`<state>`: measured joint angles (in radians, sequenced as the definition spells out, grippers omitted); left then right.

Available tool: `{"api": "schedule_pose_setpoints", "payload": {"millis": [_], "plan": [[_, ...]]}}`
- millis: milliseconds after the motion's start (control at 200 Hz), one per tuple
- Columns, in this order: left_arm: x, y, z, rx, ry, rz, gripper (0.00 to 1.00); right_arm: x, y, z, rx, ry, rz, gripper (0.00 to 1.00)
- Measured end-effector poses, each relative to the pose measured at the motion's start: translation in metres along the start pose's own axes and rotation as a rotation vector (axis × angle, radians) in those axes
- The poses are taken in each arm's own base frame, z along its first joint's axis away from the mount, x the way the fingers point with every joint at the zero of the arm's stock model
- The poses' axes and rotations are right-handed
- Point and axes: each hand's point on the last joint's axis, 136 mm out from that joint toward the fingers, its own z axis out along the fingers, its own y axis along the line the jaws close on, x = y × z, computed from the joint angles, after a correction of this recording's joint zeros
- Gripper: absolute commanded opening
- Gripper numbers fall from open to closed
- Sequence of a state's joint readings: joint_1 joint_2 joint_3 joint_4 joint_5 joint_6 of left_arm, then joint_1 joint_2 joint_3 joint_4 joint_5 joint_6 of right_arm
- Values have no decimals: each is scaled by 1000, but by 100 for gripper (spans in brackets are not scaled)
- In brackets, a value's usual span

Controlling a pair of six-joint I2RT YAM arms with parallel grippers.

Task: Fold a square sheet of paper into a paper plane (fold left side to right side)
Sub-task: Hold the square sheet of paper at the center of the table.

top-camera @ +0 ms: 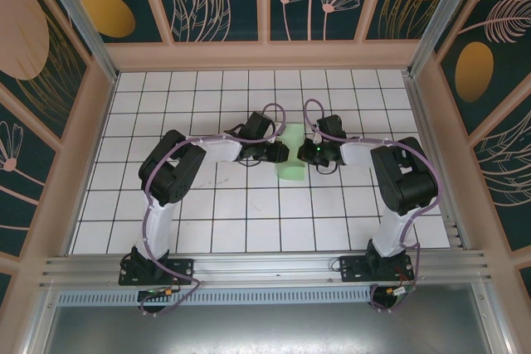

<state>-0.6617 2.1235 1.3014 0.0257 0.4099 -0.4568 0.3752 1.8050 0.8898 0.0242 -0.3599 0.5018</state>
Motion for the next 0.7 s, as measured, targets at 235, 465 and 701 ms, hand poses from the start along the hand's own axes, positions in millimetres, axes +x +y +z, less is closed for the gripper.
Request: {"api": "schedule_pose_setpoints", "payload": {"millis": [235, 465, 701], "plan": [[0, 0, 0, -2, 0, 0, 25, -3, 6, -4, 1, 14, -22, 0], [0, 1, 0, -5, -2, 1, 25, -29, 34, -11, -73, -22, -50, 1], [0, 1, 0, -9, -3, 2, 25, -37, 34, 9, -84, -9, -48, 0]]}}
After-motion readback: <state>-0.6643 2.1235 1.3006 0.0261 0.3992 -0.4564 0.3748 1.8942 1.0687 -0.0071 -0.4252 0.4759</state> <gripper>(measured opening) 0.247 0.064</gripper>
